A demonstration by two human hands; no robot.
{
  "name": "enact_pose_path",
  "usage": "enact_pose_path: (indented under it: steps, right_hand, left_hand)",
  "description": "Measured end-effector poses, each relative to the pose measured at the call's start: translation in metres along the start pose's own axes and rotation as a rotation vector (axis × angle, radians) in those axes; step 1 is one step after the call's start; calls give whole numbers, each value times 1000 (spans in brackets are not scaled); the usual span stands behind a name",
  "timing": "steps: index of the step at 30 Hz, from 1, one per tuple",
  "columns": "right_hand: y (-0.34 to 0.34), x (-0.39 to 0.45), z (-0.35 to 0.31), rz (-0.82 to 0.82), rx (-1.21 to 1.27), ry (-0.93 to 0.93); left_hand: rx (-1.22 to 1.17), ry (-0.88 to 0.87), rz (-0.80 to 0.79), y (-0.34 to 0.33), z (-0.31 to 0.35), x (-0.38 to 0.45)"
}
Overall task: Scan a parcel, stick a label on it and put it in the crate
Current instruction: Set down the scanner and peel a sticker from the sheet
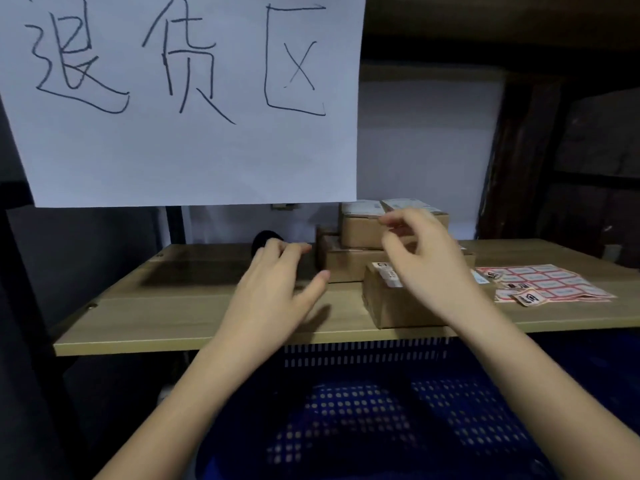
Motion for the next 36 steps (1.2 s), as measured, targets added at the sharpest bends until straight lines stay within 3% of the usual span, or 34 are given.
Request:
enact_pose_path:
  steps: [4,8,14,18,21,24,30,36]
  right_hand:
    - [61,-4,55,31,-152,-98]
    - [88,-14,102,-104,-113,-211]
    - [91,-17,129,-382,58,-162]
    - [93,-16,139,-403,81,-93]
    - [93,-13,142,-402,121,-93]
    - [92,-11,142,-430,163,-83]
    - [95,-15,141,-415,215,-53]
    - [98,-18,135,-534,243,40]
  left_hand:
    - [-130,-63,-190,-25,27,5]
    - [-165,-58,-269,-46,57,10]
    - [2,-21,-235,-67,92,9]
    - [165,21,-197,-69,102,6]
    - [293,-60,-71,-72,118,3]
    - [292,-171,-77,-85,143,1]
    - [335,-167,-108,-103,155,-4]
    - [337,-142,-44,-98,153,-6]
Point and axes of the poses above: each hand's wrist, its own x-axis towards the middle knuckle, its own y-axis out of the back of the hand, z = x × y, the point moved 2 cm from there along x, towards the middle knuckle, and after that the axes turned 3 degrees about x, right-handed, at the moved point
